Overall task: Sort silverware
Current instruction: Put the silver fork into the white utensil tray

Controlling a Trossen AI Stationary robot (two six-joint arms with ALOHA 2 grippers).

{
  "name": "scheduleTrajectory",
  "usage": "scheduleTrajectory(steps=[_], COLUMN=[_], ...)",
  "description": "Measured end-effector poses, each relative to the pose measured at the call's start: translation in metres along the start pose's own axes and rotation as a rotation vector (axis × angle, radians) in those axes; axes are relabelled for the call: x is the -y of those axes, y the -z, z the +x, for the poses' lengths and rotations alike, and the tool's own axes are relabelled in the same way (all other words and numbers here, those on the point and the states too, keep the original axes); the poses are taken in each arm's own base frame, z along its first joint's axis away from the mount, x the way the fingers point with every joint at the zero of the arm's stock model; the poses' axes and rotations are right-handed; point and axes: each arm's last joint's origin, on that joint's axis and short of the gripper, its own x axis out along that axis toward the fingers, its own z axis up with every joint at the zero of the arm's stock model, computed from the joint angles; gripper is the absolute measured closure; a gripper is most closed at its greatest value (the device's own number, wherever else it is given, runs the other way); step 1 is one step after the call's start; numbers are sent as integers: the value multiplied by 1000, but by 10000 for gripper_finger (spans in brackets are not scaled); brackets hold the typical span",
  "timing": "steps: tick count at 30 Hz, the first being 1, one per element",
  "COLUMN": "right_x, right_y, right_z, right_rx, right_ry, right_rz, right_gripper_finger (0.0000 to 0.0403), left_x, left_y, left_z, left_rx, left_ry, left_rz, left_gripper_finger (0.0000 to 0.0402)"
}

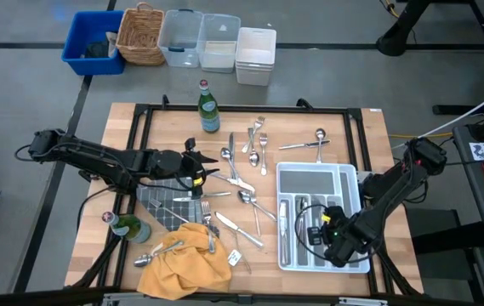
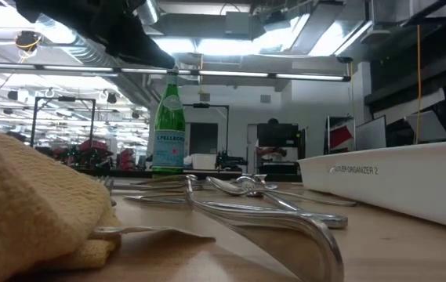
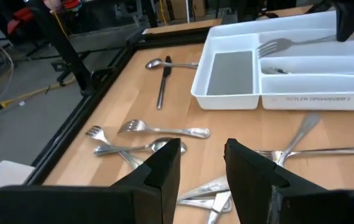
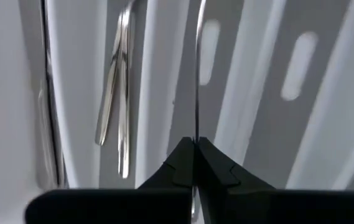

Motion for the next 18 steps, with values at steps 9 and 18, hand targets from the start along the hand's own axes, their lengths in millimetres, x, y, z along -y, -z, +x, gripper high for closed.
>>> scheduleTrajectory(steps=[9,18], right_x=[5,9], right_y=[-1,-1], right_z=[13,17], right_rx=[-27,-81], right_ry=[-28,38], right_rz=[-6,-60], right_gripper_finger=[393,371], left_x=[0,0], left_y=[2,1], left_z=[0,0], left_rx=[-17,-14], left_ry=[1,0], left_rz=[10,-107], left_gripper_finger=[288,288])
